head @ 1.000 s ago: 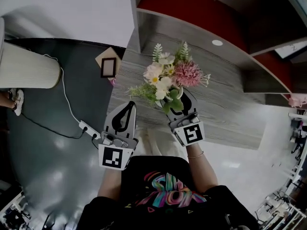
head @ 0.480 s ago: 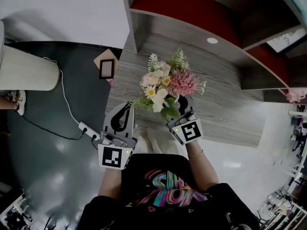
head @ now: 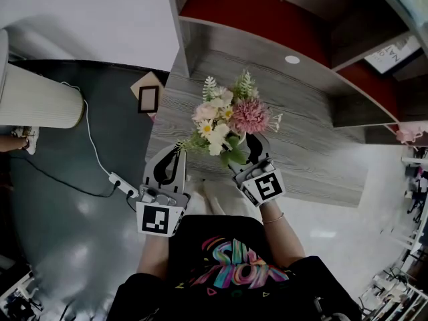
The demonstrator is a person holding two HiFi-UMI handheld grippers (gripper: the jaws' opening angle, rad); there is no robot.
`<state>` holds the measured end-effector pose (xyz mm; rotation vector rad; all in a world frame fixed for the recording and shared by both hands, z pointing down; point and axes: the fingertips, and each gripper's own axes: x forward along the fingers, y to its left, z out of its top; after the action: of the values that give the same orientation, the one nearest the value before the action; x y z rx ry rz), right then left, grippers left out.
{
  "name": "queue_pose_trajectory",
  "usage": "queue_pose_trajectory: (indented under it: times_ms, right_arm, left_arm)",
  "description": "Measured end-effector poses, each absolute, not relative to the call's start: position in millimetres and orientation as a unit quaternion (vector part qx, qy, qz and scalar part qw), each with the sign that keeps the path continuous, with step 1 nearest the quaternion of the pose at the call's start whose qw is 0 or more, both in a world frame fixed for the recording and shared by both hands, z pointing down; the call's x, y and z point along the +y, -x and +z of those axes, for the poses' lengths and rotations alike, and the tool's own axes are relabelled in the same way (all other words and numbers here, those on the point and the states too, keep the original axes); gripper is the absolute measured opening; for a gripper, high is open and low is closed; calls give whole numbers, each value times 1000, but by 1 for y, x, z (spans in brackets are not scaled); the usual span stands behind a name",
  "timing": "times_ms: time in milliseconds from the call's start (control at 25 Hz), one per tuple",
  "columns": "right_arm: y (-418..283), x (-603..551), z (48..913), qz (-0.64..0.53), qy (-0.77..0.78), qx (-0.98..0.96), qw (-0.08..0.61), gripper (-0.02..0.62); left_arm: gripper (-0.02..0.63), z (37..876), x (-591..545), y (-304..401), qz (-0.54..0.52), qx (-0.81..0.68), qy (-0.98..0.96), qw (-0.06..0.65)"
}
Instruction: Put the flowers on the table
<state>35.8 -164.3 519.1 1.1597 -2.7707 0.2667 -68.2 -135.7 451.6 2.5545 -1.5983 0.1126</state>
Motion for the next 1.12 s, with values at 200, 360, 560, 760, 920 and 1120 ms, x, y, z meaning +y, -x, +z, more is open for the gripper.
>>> queue_pose_trajectory:
  times_ms: [200,360,560,760,920,1120]
  right_arm:
    - [-41,-162,507,88,-391,-915,41,307]
    - [-46,-154,504,93,-382,-917,63,307]
    - [-54,-147,490,88,-383,-917,68,305]
    - [-60,-146,452,63,-397,-915,11,261]
    - [-72,-136,440,62,-404,-913,9,195]
    - [-79,-128,402,57,-410,-910,-17,125]
  left_arm:
    - [26,448,-132,66,39,-526,-848,52]
    - [26,440,-132,65,30,-528,-848,46]
    - [26,429,-130,63,28,-527,-848,41]
    - [26,406,-129,64,-9,-540,-840,48]
    - [26,391,-124,67,-17,-546,-837,40]
    - [26,372,-122,72,-14,-545,-838,14]
